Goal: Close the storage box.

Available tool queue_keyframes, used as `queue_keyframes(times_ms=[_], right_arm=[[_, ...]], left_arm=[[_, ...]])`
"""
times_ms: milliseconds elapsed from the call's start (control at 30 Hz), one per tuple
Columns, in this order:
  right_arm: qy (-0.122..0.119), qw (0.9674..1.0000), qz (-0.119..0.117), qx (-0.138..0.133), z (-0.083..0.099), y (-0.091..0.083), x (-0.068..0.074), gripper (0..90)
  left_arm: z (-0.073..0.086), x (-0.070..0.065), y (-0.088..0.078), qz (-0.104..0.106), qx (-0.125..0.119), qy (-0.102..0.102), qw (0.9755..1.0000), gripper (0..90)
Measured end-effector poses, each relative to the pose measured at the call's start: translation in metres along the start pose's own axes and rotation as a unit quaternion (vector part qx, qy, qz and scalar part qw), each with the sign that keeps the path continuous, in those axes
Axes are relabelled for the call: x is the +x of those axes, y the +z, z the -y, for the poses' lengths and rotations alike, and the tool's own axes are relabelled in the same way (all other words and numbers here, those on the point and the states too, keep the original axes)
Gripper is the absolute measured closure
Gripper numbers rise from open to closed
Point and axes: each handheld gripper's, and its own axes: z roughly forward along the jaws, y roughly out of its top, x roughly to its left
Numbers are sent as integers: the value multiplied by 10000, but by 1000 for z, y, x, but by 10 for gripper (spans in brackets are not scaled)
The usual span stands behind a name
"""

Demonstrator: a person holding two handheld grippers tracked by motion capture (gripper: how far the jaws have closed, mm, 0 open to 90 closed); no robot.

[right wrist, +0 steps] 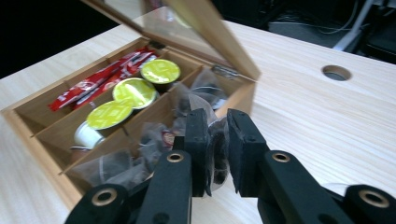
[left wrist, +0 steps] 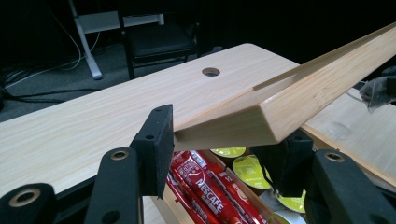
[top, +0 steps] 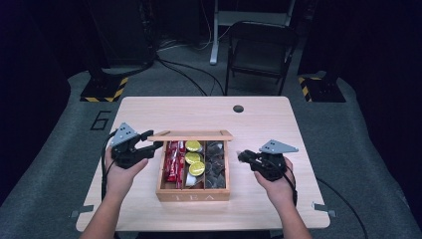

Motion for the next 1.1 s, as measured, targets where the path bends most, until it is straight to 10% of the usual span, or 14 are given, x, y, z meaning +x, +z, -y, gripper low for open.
queue_keyframes(times_ms=[1100], right_arm=[[338, 9956, 869, -14, 12, -25, -46, 788]], left_arm=[[1, 0, 0, 12, 14, 5, 10000, 485]])
